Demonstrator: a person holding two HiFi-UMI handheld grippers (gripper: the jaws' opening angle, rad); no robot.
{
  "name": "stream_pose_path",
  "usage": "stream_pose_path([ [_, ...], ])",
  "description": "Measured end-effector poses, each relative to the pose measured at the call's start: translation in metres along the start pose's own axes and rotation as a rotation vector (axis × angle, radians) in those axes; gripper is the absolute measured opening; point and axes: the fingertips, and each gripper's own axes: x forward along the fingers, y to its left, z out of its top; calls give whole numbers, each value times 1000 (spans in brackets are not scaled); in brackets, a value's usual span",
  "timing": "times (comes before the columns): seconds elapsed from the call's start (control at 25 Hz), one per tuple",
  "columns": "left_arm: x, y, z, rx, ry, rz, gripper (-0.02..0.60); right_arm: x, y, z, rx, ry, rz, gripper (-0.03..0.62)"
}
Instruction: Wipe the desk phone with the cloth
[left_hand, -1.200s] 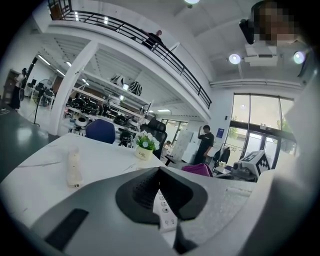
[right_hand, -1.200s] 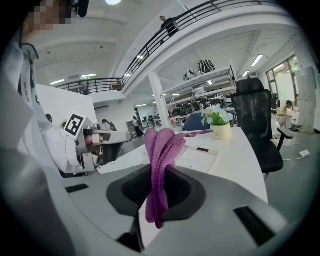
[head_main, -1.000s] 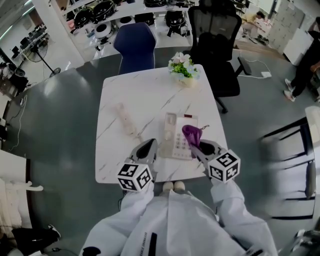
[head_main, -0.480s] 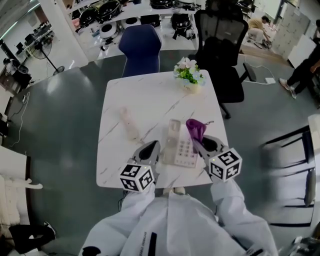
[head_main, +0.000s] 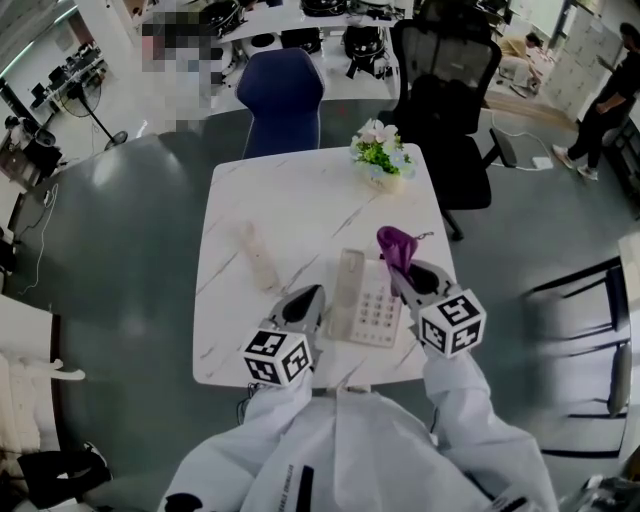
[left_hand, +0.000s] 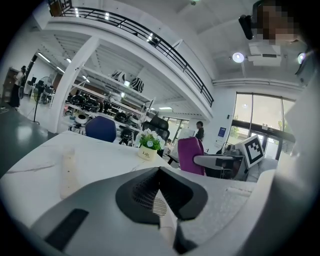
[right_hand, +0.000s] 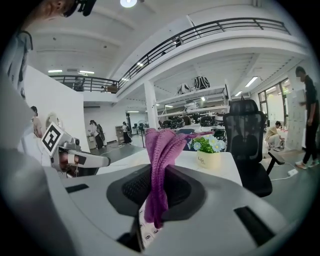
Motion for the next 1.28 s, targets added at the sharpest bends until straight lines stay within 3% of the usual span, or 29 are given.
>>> stream_pose_path([
  [0.44,7,20,-4,-25,24,18,-3,42,-12,-1,-228,146,-67,41],
  [0.72,6,30,-9,-37,33,34,-3,73,-3,-21,-350,261,-33,41],
  [1.28,2,39,-17,-53,46,50,-3,95,13,-56,-372,377,38,41],
])
